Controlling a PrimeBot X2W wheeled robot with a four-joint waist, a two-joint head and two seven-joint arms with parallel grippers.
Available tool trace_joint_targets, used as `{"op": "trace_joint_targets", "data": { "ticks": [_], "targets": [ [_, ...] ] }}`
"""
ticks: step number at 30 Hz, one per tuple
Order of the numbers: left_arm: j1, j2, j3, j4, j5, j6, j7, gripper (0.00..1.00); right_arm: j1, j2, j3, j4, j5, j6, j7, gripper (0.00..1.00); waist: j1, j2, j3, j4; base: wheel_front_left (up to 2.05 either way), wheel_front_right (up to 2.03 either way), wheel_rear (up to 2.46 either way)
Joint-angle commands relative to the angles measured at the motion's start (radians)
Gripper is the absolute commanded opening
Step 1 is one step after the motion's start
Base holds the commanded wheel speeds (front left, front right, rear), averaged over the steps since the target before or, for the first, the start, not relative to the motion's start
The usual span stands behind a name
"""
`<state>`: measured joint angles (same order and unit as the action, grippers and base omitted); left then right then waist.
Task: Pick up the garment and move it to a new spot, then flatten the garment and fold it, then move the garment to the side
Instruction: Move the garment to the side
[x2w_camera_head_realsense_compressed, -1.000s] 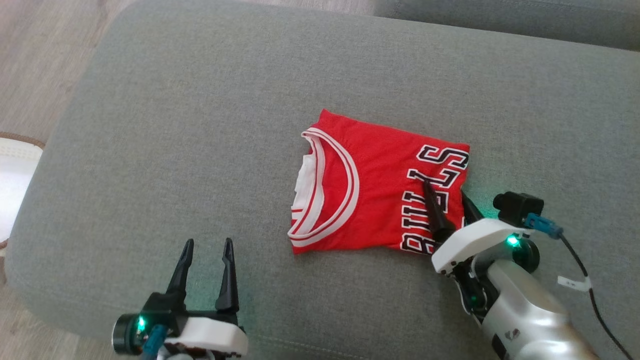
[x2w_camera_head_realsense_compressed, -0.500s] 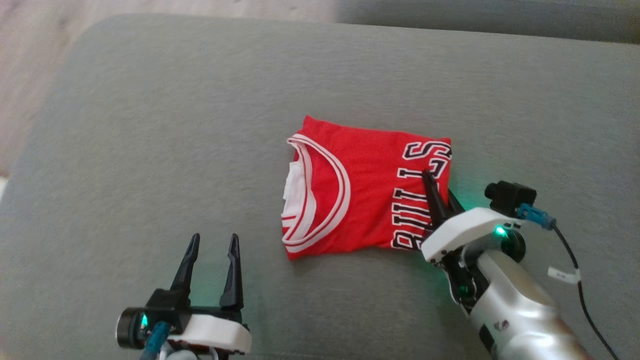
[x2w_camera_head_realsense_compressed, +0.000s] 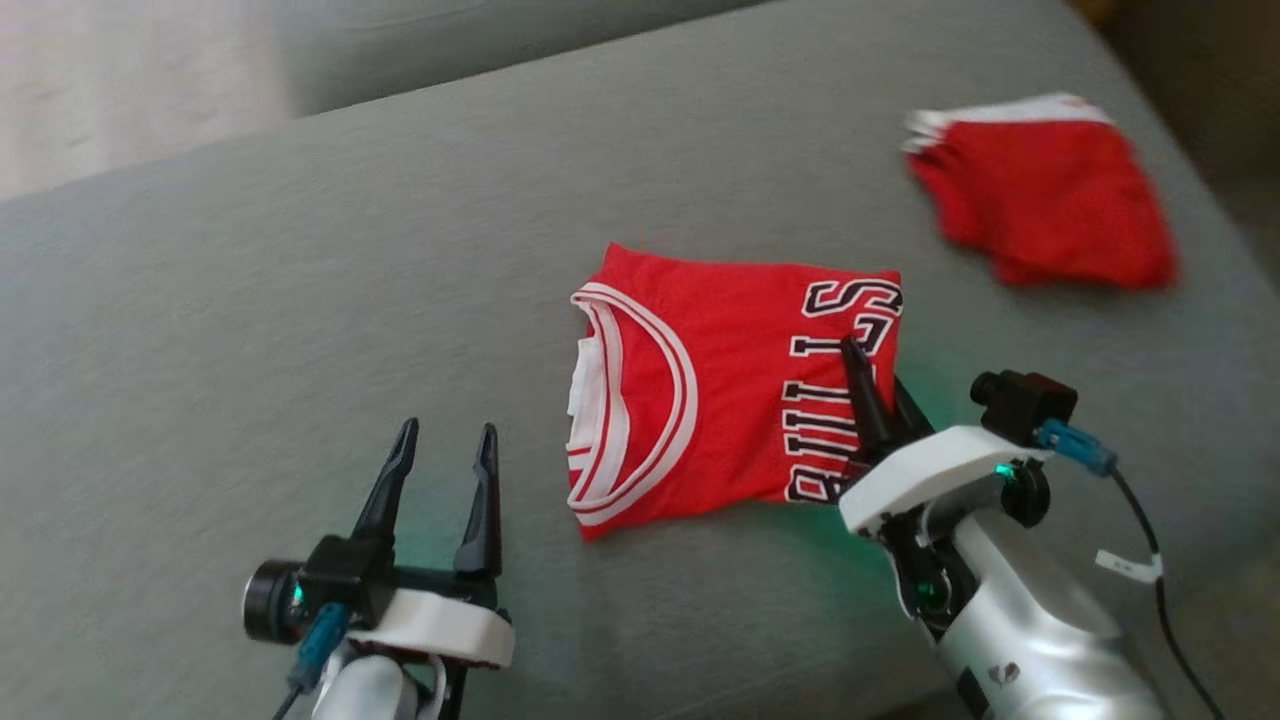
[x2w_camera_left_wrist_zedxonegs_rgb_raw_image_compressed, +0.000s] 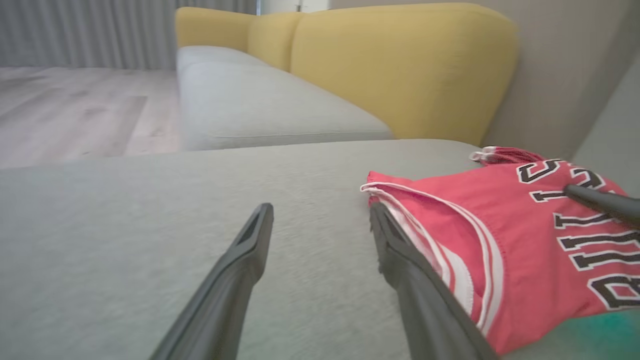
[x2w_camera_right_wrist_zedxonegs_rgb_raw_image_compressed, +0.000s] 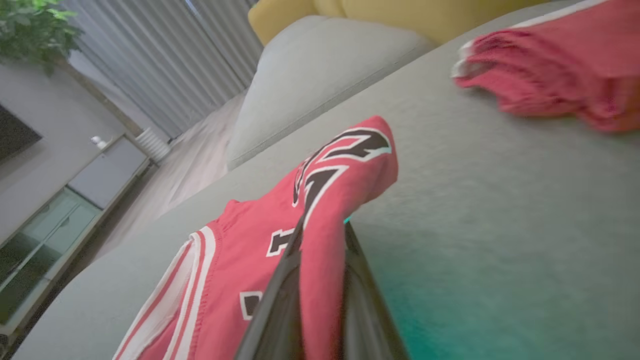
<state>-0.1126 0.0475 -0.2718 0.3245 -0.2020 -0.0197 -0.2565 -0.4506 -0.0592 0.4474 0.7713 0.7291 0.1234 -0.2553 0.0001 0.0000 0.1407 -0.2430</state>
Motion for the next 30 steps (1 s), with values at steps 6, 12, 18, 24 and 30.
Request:
{"op": "trace_joint_targets", "data": {
  "ticks": [6,12,18,24,30],
  "targets": [
    [-0.045,0.003,0.007,-0.014,0.007,-0.01,-0.005,1.0,-0.001,0.009,0.006,-0.039,-0.05,0.007,-0.006,0.0,-0.0001,0.0,0.042,-0.205,0.0,0.0,0.0],
    [-0.044,0.003,-0.003,-0.001,0.017,-0.022,-0.005,1.0,-0.076,0.009,-0.028,-0.023,-0.144,0.007,-0.006,0.0,-0.0001,0.0,0.062,-0.17,0.0,0.0,0.0],
    [-0.043,0.003,0.004,0.007,0.026,-0.028,-0.005,1.0,-0.253,-0.058,-0.139,0.061,-0.332,0.007,-0.006,0.0,-0.0001,0.0,0.088,-0.089,0.0,0.0,0.0],
    [-0.046,0.003,0.021,0.006,0.018,-0.029,-0.005,1.0,-0.453,-0.23,-0.24,0.174,-0.535,0.007,0.051,0.0,-0.0001,0.0,0.121,-0.011,0.0,0.0,0.0],
    [-0.061,0.003,0.044,0.003,0.022,-0.032,-0.005,1.0,-0.552,-0.37,-0.371,0.246,-0.714,0.007,0.113,0.0,-0.0001,0.0,0.147,0.046,0.0,0.0,0.0]
  ]
}}
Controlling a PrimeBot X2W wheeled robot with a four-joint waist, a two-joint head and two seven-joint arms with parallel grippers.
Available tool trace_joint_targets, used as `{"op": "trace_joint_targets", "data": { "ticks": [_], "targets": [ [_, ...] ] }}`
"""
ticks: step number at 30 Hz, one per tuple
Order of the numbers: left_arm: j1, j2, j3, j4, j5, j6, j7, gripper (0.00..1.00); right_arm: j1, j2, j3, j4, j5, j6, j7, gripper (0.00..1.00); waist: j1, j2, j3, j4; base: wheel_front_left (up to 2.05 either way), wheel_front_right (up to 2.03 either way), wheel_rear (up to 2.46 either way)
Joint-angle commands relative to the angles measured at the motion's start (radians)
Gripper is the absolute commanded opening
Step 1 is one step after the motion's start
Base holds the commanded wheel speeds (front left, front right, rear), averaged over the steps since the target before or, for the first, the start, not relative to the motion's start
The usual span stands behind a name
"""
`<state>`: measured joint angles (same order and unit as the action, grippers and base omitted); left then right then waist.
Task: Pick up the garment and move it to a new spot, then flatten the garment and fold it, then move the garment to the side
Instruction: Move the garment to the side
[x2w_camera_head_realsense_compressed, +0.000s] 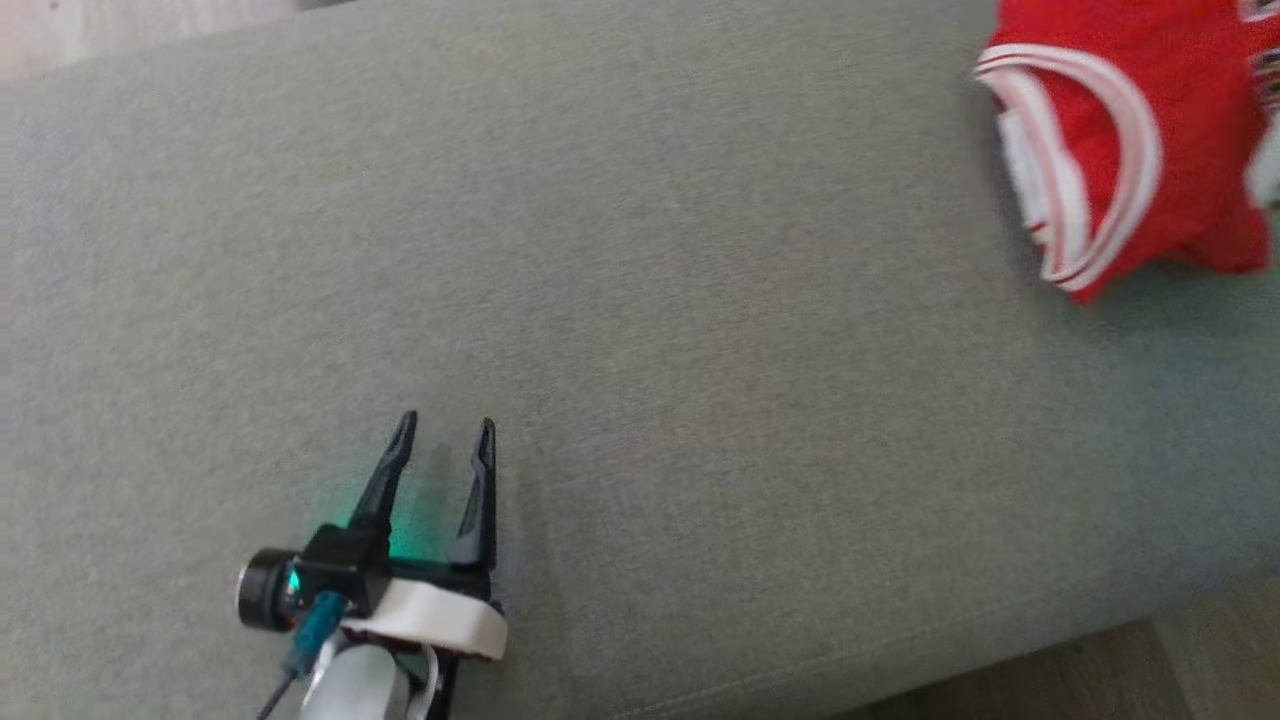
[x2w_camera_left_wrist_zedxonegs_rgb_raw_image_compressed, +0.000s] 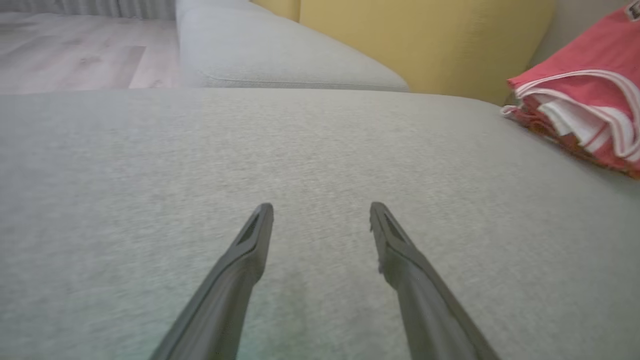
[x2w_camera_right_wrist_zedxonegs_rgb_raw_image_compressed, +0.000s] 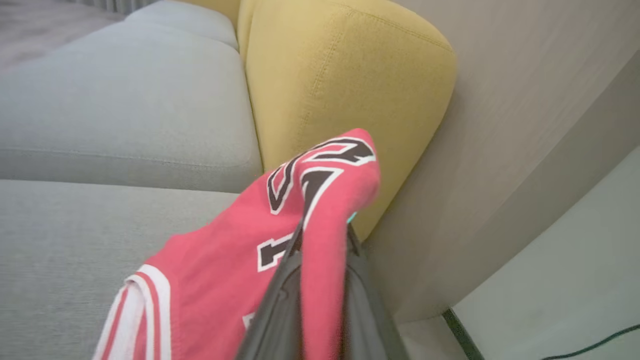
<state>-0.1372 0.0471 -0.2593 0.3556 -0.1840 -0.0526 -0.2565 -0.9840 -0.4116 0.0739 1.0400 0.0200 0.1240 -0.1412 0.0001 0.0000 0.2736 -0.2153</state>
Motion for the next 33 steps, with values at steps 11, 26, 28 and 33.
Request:
{"op": "trace_joint_targets", "data": {
  "ticks": [11,26,28,33],
  "targets": [
    [-0.046,0.003,0.059,-0.037,0.001,0.011,-0.005,1.0,0.01,0.101,-0.354,-0.113,-0.271,0.007,-0.076,1.0,-0.0001,0.0,0.022,0.059,0.0,0.0,0.0],
    [-0.008,0.003,0.142,-0.062,-0.013,0.078,-0.005,1.0,0.393,0.361,-0.119,-0.415,0.024,0.007,-0.12,1.0,-0.0001,0.0,-0.079,0.205,0.0,0.0,0.0],
    [-0.004,0.003,0.147,-0.061,-0.014,0.08,-0.005,1.0,0.426,0.361,-0.106,-0.427,0.049,0.007,-0.12,1.0,-0.0001,0.0,-0.086,0.216,0.0,0.0,0.0],
    [0.016,0.003,0.172,-0.051,-0.011,0.09,-0.005,1.0,0.556,0.361,-0.062,-0.466,0.119,0.007,-0.12,1.0,-0.0001,0.0,-0.12,0.258,0.0,0.0,0.0]
  ]
}}
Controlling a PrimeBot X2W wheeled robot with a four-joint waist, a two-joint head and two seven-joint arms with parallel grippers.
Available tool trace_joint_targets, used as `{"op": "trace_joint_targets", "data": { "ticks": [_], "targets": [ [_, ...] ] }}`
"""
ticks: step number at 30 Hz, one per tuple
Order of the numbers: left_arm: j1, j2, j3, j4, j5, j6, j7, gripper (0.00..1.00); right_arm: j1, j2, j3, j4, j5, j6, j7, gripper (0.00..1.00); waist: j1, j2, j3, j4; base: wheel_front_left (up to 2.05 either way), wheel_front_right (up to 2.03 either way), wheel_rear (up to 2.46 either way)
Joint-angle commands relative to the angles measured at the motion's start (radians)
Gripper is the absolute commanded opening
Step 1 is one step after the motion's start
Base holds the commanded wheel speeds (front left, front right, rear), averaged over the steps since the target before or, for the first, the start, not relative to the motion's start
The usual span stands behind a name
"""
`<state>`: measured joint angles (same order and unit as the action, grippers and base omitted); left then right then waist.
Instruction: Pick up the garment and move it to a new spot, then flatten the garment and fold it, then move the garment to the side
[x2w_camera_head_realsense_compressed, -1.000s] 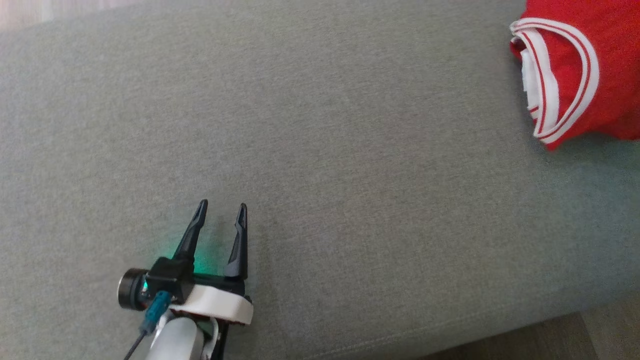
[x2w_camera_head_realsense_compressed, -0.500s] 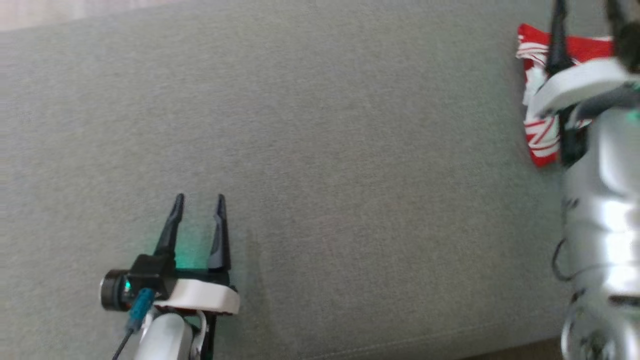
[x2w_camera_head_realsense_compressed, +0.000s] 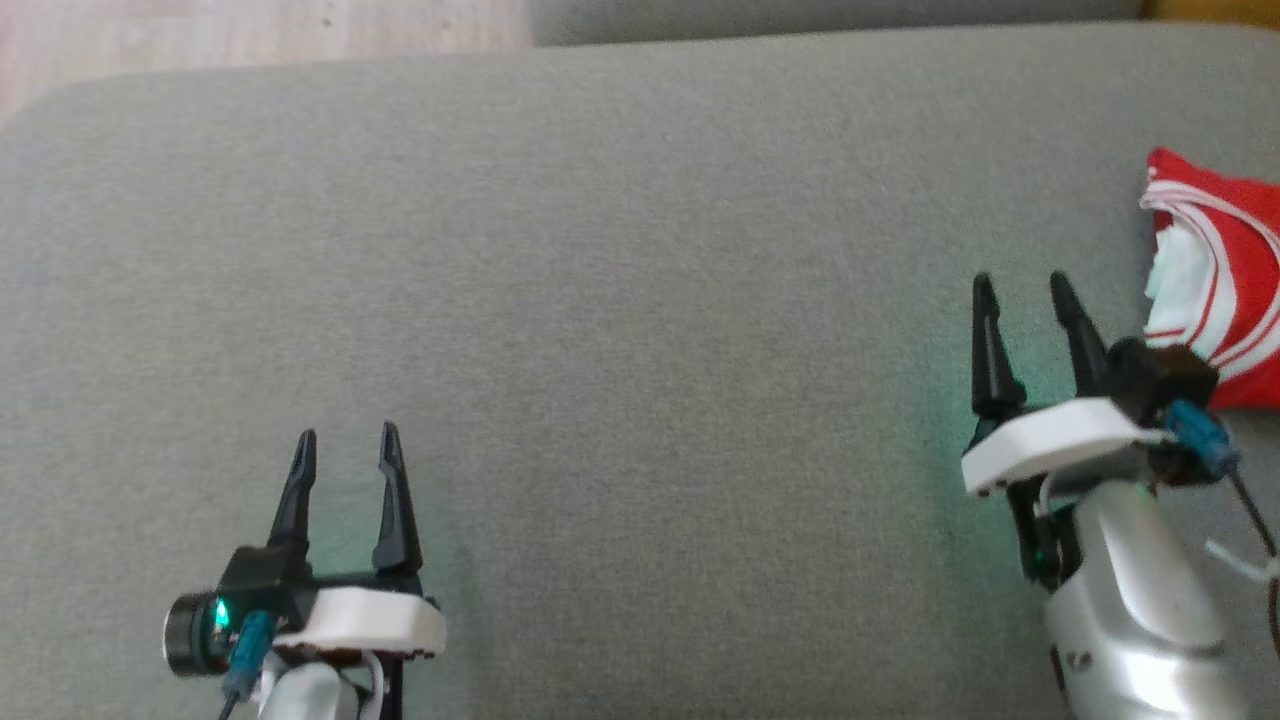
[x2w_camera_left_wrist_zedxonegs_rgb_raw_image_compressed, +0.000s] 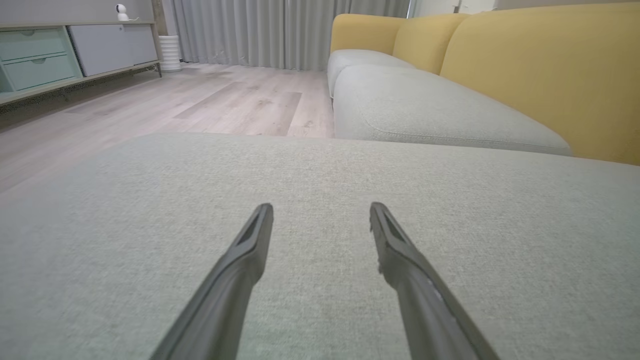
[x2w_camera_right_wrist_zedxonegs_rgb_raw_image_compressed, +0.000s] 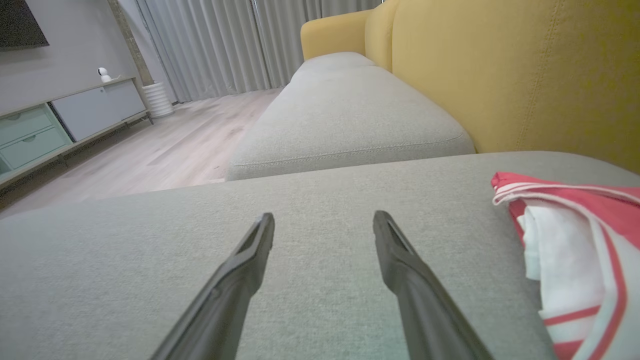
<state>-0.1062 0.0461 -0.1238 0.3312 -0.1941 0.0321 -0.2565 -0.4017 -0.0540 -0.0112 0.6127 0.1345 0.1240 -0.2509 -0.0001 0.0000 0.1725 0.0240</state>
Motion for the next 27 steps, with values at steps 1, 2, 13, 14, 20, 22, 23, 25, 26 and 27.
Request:
{"op": "trace_joint_targets", "data": {
  "ticks": [1,2,13,14,20,22,23,25,26,27],
  "targets": [
    [-0.012,0.004,0.041,-0.023,0.001,0.006,-0.005,1.0,-0.006,0.004,0.03,-0.045,0.014,0.007,-0.011,1.0,0.0001,0.0,-0.027,0.024,0.0,0.0,0.0],
    [-0.008,0.004,0.046,-0.021,0.004,0.008,-0.005,1.0,0.01,0.004,0.037,-0.051,0.025,0.007,-0.011,1.0,0.0001,0.0,-0.032,0.027,0.0,0.0,0.0],
    [0.04,0.004,0.09,-0.014,0.013,0.02,-0.005,1.0,0.104,0.004,0.077,-0.084,0.061,0.007,-0.011,1.0,0.0001,0.0,-0.103,0.015,0.0,0.0,0.0],
    [0.045,0.004,0.091,-0.015,0.012,0.021,-0.005,1.0,0.111,0.004,0.081,-0.084,0.062,0.007,-0.011,1.0,0.0001,0.0,-0.109,0.012,0.0,0.0,0.0],
    [0.071,0.004,0.104,-0.018,-0.003,0.01,-0.005,1.0,0.15,0.004,0.101,-0.086,0.073,0.007,-0.011,1.0,0.0001,0.0,-0.14,-0.004,0.0,0.0,0.0],
    [0.08,0.004,0.107,-0.02,-0.006,0.004,-0.005,1.0,0.159,0.004,0.107,-0.087,0.079,0.007,-0.011,1.0,0.0001,0.0,-0.148,-0.008,0.0,0.0,0.0],
    [0.083,0.004,0.108,-0.021,-0.009,-0.001,-0.005,1.0,0.162,0.004,0.109,-0.088,0.082,0.007,-0.011,1.0,0.0001,0.0,-0.151,-0.009,0.0,0.0,0.0],
    [0.088,0.004,0.111,-0.021,-0.019,-0.01,-0.005,1.0,0.168,0.004,0.113,-0.089,0.087,0.007,-0.011,1.0,0.0001,0.0,-0.155,-0.011,0.0,0.0,0.0],
    [0.09,0.004,0.112,-0.02,-0.023,-0.013,-0.005,1.0,0.17,0.004,0.114,-0.091,0.089,0.007,-0.011,1.0,0.0001,0.0,-0.157,-0.012,0.0,0.0,0.0],
    [0.091,0.004,0.112,-0.019,-0.029,-0.016,-0.005,1.0,0.171,0.004,0.115,-0.092,0.09,0.007,-0.011,1.0,0.0001,0.0,-0.157,-0.012,0.0,0.0,0.0]
  ]
}}
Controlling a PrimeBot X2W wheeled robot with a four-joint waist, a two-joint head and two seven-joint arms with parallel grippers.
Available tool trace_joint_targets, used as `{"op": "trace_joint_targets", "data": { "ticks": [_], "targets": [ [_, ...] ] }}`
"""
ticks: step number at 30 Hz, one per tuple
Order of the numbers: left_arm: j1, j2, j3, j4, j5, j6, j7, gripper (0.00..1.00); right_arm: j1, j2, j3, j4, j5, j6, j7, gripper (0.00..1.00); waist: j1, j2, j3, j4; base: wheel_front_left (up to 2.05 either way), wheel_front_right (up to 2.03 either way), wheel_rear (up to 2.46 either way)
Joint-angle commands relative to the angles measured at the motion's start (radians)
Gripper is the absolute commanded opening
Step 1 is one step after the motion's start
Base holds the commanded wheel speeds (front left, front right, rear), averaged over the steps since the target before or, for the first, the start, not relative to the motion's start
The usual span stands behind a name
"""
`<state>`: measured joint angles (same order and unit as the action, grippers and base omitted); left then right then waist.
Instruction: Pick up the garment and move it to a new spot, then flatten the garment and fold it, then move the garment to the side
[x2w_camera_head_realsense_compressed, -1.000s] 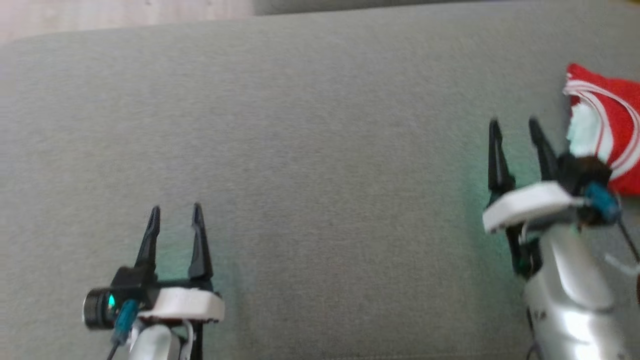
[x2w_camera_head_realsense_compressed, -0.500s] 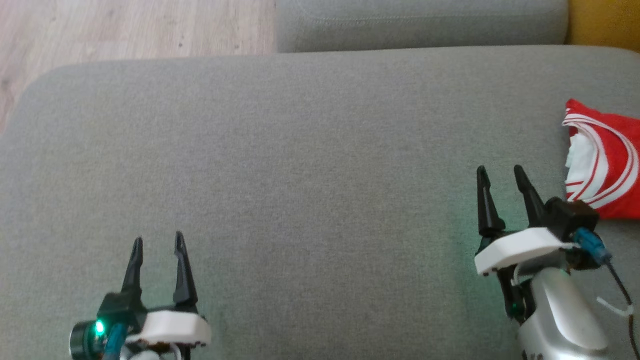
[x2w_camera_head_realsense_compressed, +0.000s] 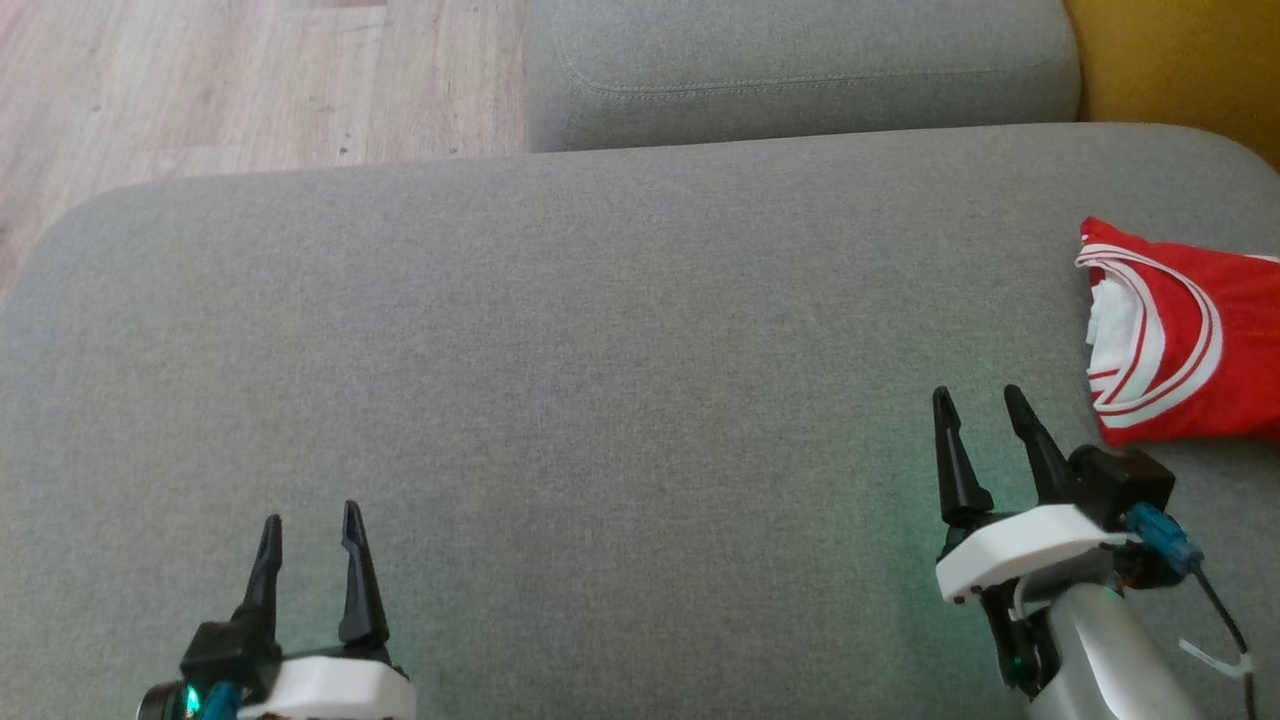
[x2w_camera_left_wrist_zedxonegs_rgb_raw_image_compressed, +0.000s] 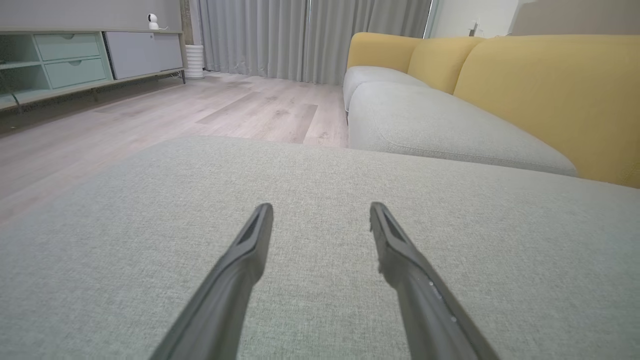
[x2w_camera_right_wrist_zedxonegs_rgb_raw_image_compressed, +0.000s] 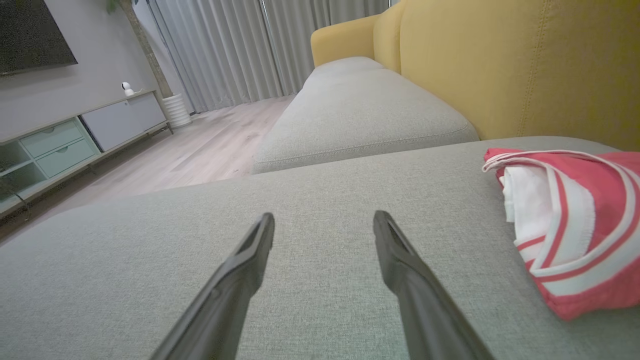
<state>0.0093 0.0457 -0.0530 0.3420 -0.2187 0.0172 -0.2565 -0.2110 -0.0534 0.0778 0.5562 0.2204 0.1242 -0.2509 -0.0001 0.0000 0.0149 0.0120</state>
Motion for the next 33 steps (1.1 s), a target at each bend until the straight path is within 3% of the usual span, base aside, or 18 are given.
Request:
{"op": "trace_joint_targets", "data": {
  "ticks": [1,2,3,33],
  "targets": [
    [-0.023,0.004,0.042,-0.029,-0.012,-0.006,-0.005,1.0,-0.02,0.003,0.027,-0.039,0.005,0.007,-0.011,1.0,0.0001,0.0,0.0,-0.001,0.0,0.0,0.0],
    [-0.022,0.004,0.042,-0.029,-0.016,-0.009,-0.005,1.0,-0.021,0.003,0.027,-0.043,0.006,0.007,-0.011,1.0,0.0001,0.0,0.001,-0.002,0.0,0.0,0.0],
    [0.0,0.0,0.001,0.018,-0.014,-0.008,0.001,0.0,0.001,0.001,0.004,0.006,0.0,0.0,0.001,0.0,0.0001,0.0,0.0,-0.002,0.0,0.0,0.0],
    [-0.023,0.0,0.035,0.01,-0.319,-0.039,0.084,0.0,0.031,0.002,-0.039,-0.049,0.308,0.001,0.082,0.0,0.0001,0.0,-0.003,-0.004,0.0,0.0,0.0]
  ]
}}
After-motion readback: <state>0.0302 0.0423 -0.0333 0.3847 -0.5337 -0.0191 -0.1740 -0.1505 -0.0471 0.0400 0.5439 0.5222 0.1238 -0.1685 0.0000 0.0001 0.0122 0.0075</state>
